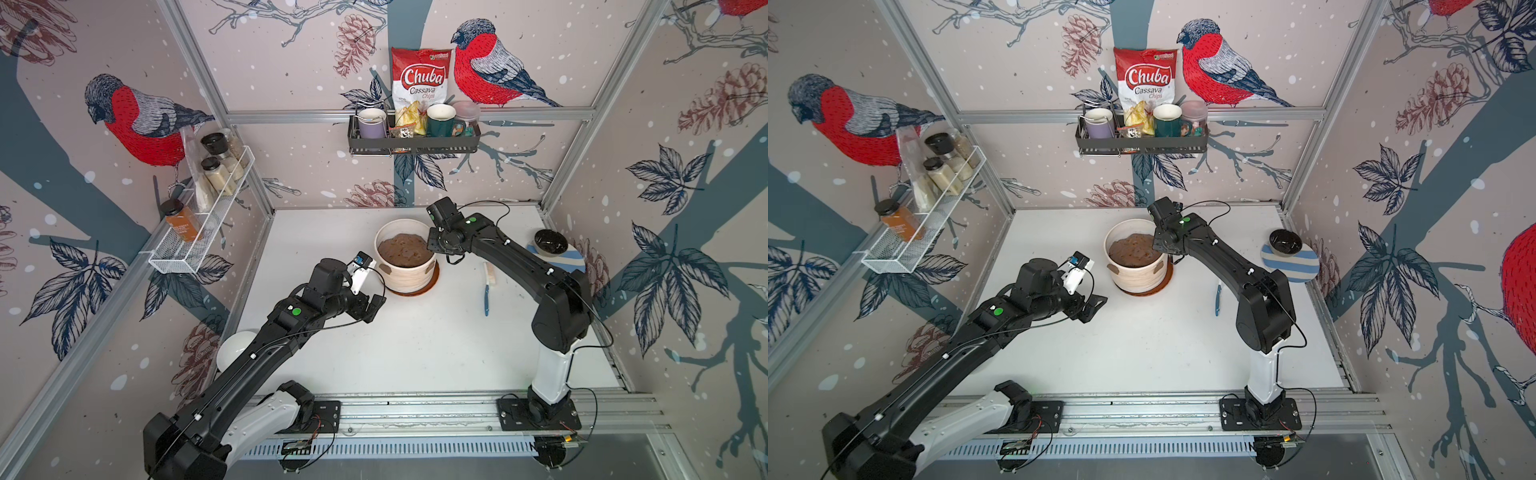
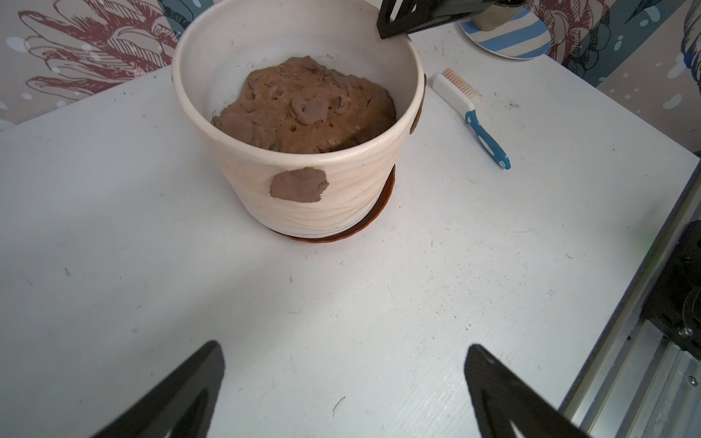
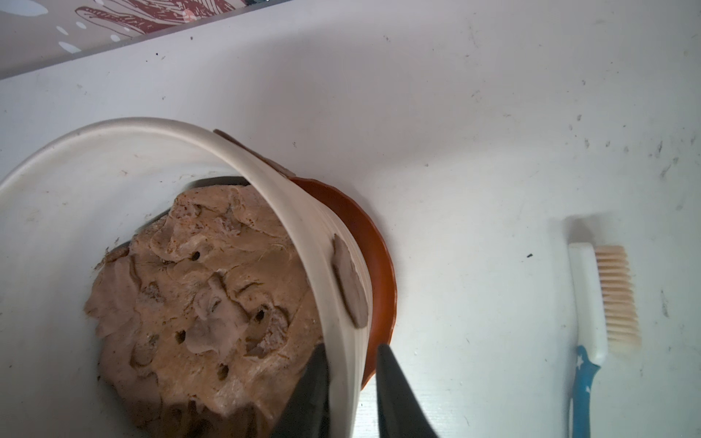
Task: Scrub the dried mud off the ceramic pot
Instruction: Rotate the pot on the tray.
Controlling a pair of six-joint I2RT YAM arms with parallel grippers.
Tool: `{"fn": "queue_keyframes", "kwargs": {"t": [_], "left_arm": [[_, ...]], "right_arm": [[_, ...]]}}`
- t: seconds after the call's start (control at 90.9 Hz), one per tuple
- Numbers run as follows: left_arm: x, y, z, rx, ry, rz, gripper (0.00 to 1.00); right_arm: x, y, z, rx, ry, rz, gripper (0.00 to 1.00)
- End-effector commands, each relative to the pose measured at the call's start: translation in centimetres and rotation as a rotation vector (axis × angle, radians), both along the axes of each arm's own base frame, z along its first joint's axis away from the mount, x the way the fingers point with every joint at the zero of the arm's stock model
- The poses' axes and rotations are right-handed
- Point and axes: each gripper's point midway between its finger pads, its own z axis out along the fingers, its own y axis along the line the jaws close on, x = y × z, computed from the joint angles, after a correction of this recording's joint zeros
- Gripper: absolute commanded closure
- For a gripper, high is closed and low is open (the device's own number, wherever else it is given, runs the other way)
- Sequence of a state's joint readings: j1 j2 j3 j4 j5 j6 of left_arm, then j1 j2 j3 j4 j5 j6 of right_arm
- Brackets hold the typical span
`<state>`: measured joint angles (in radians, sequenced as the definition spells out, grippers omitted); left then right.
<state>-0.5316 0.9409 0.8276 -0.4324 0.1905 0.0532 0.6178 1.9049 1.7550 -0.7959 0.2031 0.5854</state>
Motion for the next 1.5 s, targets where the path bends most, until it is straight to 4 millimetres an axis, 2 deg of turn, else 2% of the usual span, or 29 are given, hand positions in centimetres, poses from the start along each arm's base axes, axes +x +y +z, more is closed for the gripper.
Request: {"fn": "queue_keyframes", "kwargs": {"t": [0.0, 0.066, 0.209, 0.418, 0.572, 0.803, 0.847, 0.946, 1.067, 1.243, 1.298, 1.398, 1.486], "left_arm": [[0.8, -0.7, 1.8, -0.039, -0.115, -0.032, 0.01], [0.9, -0.4, 1.8, -0.030, -0.133, -0.026, 0.01], [0.7, -0.2, 1.8, -0.030, -0.155, -0.024, 0.02], [0.6, -0.2, 1.6, -0.049, -0.173, -0.020, 0.02], [0.4, -0.4, 1.4, -0.071, -0.182, -0.030, 0.02], [0.3, -0.6, 1.3, -0.100, -0.199, -0.037, 0.01], [0.3, -0.6, 1.1, -0.100, -0.198, -0.032, 0.01], [0.3, -0.6, 1.0, -0.103, -0.194, -0.029, 0.02], [0.3, -0.5, 0.8, -0.103, -0.192, -0.025, 0.02], [0.3, -0.7, 0.5, -0.095, -0.186, -0.039, 0.01], [0.2, -0.7, 0.4, -0.091, -0.182, -0.041, 0.01], [0.0, -1.0, 0.4, -0.090, -0.181, -0.051, 0.02], [-0.3, -1.2, 0.2, -0.085, -0.179, -0.064, 0.01]], "right_arm": [[-1.0, -2.8, -1.6, -0.126, 0.080, 0.064, 0.89], [-0.7, -3.5, -1.8, -0.139, 0.090, 0.073, 0.93], [0.4, -5.3, -1.8, -0.170, 0.093, 0.104, 0.97], [1.6, -5.4, -1.5, -0.200, 0.085, 0.285, 0.96], [2.8, -4.8, -1.3, -0.223, 0.075, 0.388, 0.94], [4.0, -2.2, -1.4, -0.309, 0.070, 0.495, 0.88], [4.1, -2.0, -1.3, -0.303, 0.070, 0.483, 0.85], [3.9, -1.8, -0.5, -0.283, 0.054, 0.457, 0.68], [3.3, -2.3, 0.9, -0.262, 0.038, 0.407, 0.56], [0.7, -2.1, 3.5, -0.219, -0.003, 0.366, 0.45], [-0.1, -2.1, 4.1, -0.205, -0.019, 0.352, 0.37], [-1.2, -3.3, 5.8, -0.192, -0.072, 0.296, 0.28], [-1.4, -5.4, 7.2, -0.172, -0.120, 0.202, 0.22]]}}
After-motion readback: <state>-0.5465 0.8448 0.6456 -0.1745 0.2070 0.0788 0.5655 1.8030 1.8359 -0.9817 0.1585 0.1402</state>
